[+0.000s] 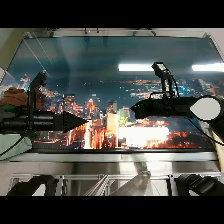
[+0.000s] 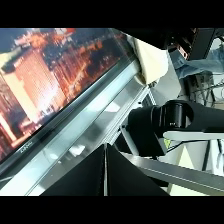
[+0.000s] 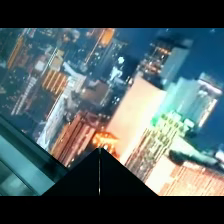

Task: Fold the shirts.

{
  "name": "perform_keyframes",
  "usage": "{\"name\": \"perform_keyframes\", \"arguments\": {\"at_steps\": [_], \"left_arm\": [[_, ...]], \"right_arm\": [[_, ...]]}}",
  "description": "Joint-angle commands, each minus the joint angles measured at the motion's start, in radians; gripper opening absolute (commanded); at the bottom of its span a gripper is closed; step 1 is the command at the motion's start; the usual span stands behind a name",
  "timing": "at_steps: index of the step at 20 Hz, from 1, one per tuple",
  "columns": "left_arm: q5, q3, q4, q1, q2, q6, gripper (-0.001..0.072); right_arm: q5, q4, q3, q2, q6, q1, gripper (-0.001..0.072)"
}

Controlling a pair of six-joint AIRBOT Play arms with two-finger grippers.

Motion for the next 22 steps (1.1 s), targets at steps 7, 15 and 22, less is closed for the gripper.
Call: {"name": "perform_keyframes", "arguments": {"at_steps": [7, 15, 22], "left_arm": [[0.007, 0.148, 0.122, 0.211, -0.043, -0.025, 0.0704], [0.039, 0.544, 0.449, 0.781, -0.440, -0.050, 0.0720], [0.062, 0.855, 0.568, 0.731, -0.849, -0.040, 0.0720]], "right_arm": [[0.000, 0.000, 0.000, -0.001, 0.000, 0.001, 0.0020], [0.000, 0.000, 0.000, -0.001, 0.000, 0.001, 0.0021], [0.000, 0.000, 0.000, -0.001, 0.000, 0.001, 0.0020]]}}
